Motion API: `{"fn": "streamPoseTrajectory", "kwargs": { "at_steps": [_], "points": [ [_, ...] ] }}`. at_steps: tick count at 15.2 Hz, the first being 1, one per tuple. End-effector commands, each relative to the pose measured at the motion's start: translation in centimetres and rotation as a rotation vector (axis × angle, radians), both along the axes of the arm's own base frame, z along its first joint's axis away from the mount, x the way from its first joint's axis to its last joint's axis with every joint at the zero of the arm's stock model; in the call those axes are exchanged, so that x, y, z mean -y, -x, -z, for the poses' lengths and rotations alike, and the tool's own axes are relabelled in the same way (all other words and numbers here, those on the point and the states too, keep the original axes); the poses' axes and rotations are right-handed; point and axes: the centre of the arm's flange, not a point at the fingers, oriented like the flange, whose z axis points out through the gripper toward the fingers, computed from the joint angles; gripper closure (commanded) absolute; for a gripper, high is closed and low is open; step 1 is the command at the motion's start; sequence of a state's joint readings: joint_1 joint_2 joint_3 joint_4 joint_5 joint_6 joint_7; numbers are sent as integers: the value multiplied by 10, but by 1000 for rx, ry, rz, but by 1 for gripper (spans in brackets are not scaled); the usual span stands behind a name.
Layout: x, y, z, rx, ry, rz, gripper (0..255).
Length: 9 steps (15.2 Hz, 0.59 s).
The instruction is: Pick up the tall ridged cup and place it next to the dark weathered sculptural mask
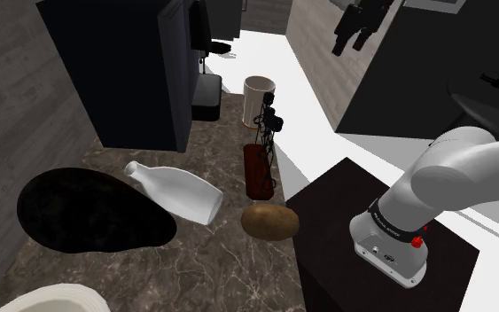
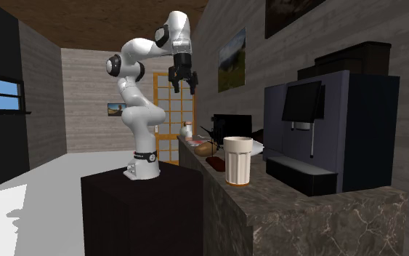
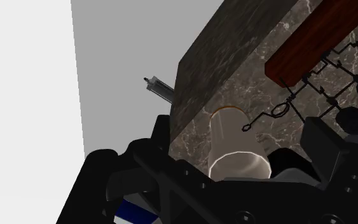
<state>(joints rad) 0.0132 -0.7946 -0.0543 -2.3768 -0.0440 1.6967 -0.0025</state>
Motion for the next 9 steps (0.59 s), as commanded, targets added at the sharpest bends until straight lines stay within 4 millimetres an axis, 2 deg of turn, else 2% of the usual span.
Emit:
{"fn": "streamPoseTrajectory", "kwargs": {
  "at_steps": [1,9],
  "points": [
    [0,0,0,0,0,0,0],
    [2,-89,63,-31,-34,54,0]
  ]
}}
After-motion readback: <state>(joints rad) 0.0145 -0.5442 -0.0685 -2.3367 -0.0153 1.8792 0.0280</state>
